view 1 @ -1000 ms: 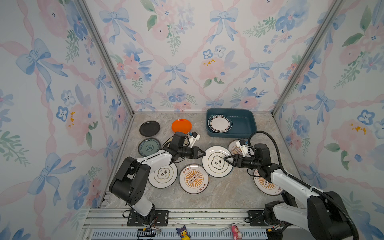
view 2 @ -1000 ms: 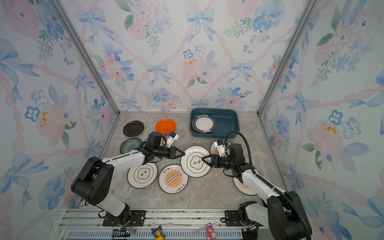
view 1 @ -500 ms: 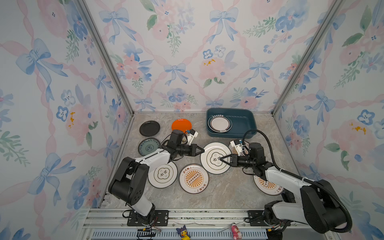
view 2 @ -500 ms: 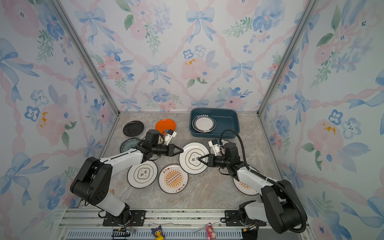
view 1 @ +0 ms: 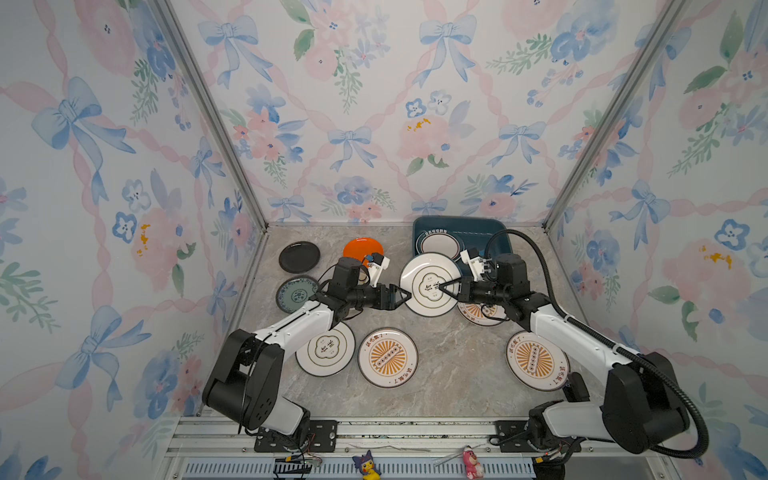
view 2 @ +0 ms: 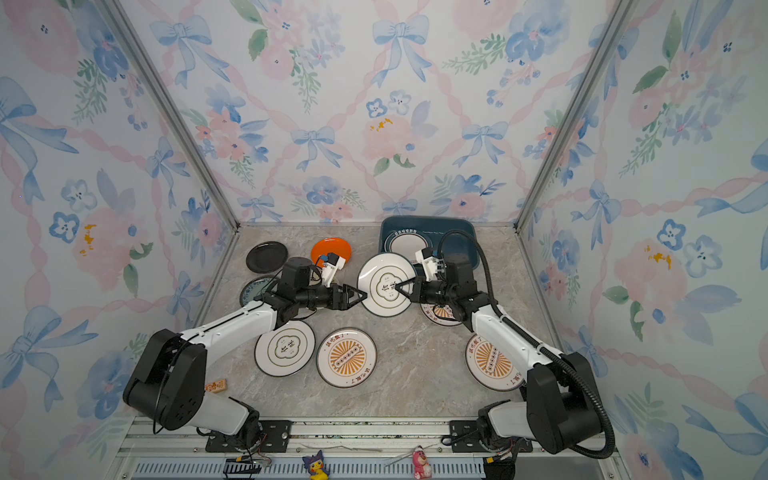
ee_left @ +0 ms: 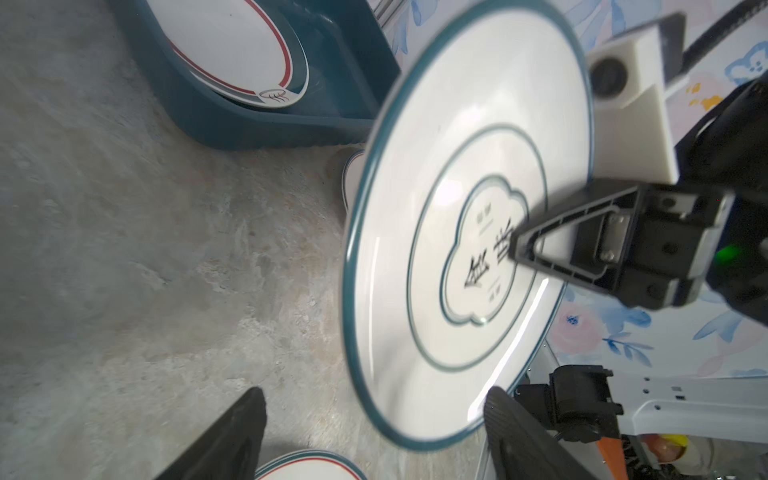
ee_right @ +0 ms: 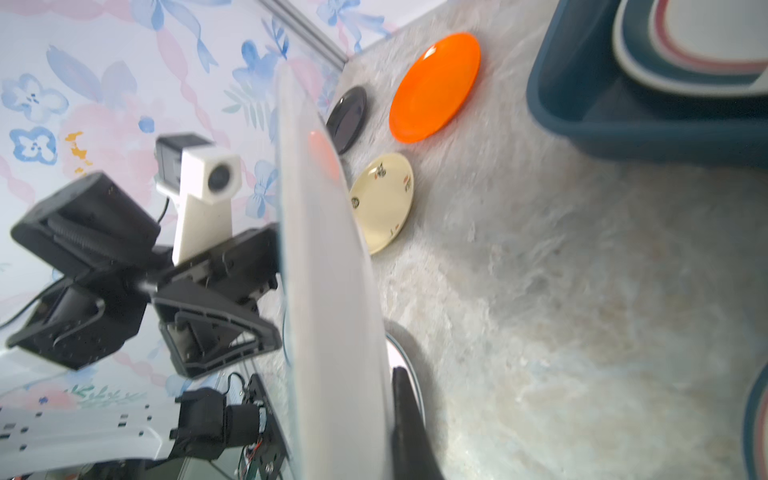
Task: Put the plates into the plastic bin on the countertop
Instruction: 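Grasp the upright plate with the right gripper and carry it toward the bin, then lower the white plate into the teal bin and open the right gripper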
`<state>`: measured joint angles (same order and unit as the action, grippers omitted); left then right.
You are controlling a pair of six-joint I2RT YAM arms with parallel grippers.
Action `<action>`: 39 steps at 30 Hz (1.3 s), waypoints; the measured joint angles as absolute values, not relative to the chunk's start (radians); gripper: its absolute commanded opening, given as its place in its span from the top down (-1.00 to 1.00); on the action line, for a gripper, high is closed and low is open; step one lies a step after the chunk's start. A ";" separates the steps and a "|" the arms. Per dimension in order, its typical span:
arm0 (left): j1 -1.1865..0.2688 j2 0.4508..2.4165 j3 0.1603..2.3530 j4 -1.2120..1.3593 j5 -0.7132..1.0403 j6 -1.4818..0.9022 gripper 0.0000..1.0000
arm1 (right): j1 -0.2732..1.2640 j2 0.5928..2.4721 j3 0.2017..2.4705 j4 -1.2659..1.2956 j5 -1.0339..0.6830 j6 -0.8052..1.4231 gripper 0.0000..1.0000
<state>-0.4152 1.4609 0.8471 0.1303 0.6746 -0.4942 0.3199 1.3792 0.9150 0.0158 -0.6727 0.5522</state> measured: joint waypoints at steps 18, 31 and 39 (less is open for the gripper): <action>-0.346 1.161 0.628 0.102 0.369 -0.517 -0.96 | 0.073 1.992 1.497 -0.103 -0.501 0.746 1.00; -0.337 1.159 0.625 0.094 0.299 -0.535 -0.96 | 0.067 2.288 1.782 -0.094 -0.493 0.918 1.00; -0.331 1.159 0.624 0.094 0.295 -0.535 -0.96 | 0.075 2.362 1.822 -0.094 -0.500 0.972 1.00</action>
<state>-0.3309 1.1595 0.6243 0.0944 0.2955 -0.5354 0.0746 2.3619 1.8217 -0.0944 -0.4995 0.9718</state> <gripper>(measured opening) 0.980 0.077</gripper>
